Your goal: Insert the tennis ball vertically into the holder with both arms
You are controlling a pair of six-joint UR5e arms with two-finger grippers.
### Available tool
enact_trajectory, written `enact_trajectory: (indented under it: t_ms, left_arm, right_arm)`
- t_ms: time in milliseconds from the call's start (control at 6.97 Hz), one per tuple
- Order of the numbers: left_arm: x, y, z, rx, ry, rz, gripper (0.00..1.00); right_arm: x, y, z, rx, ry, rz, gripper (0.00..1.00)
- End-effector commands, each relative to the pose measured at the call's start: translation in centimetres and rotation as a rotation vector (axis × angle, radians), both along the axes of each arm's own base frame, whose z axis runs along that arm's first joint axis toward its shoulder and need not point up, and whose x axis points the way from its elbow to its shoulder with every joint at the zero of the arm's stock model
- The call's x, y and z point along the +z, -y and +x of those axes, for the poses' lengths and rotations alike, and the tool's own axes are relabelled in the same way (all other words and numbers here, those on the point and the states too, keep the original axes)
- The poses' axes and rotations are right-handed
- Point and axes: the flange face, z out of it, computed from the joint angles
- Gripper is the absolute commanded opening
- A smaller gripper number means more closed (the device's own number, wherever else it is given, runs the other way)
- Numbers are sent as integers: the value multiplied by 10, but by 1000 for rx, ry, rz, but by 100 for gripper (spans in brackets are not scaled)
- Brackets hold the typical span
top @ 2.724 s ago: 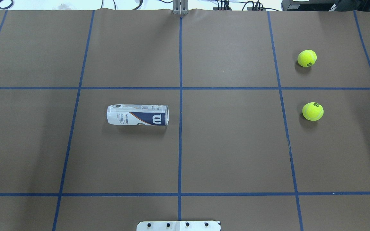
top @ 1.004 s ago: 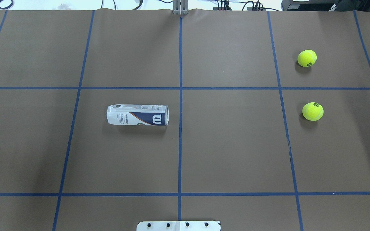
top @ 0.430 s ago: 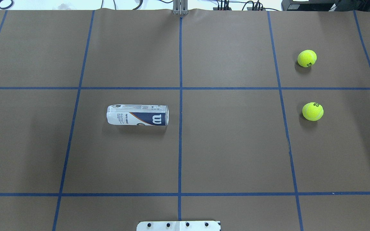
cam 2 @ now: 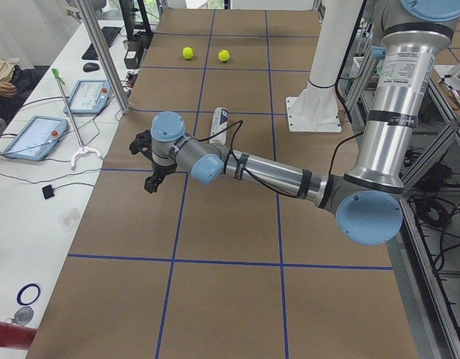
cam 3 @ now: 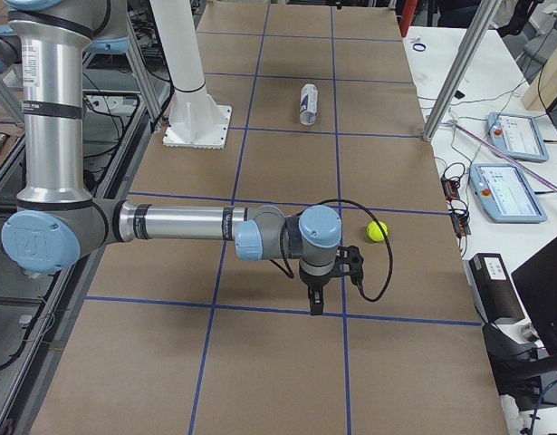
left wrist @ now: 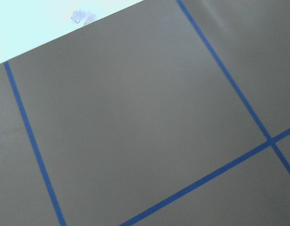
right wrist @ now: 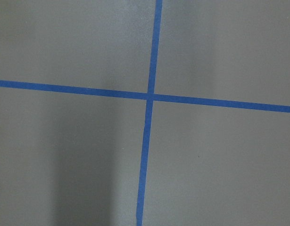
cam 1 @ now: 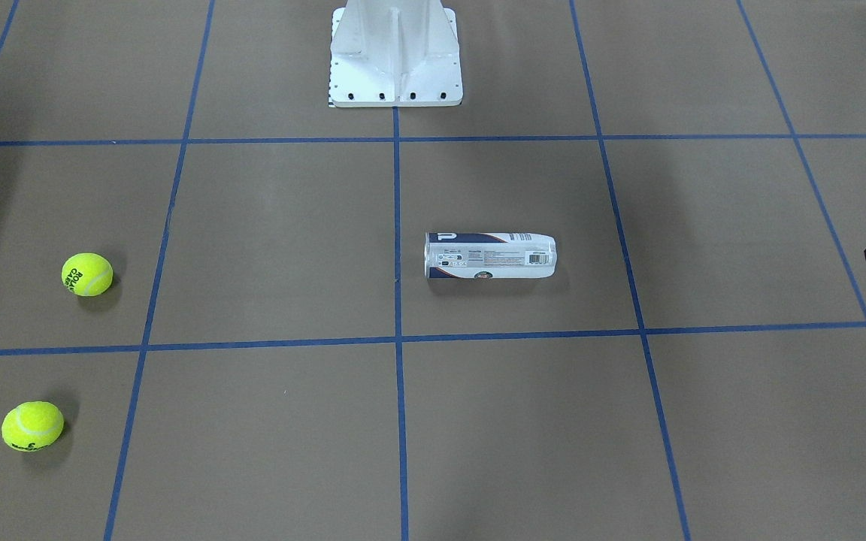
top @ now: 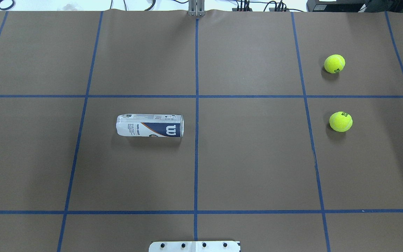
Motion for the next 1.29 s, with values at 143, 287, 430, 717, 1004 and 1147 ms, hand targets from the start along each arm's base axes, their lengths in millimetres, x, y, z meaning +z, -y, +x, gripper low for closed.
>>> enact_trajectory:
  t_ms: [143, 287, 430, 717, 1004, 1147]
  left_arm:
    - [-90, 18, 108, 100, -92, 135, 99]
    - [-134, 17, 163, 146, -81, 248, 99]
    - [-178, 9, 215, 203, -69, 366, 98]
    - [-231, 2, 254, 230, -91, 448, 99]
    - [-280, -20, 318, 161, -47, 563, 99]
    - [-277, -40, 353, 172, -7, 598, 100]
  right_arm:
    - [0, 0, 0, 0, 0, 0, 99]
    - [0, 0, 0, 0, 0, -1, 99]
    - [1, 0, 0, 0, 0, -1, 100]
    - [1, 0, 0, 0, 0, -1, 100]
    - [0, -1, 0, 0, 2, -1, 100]
    - [2, -2, 0, 0, 2, -4, 100]
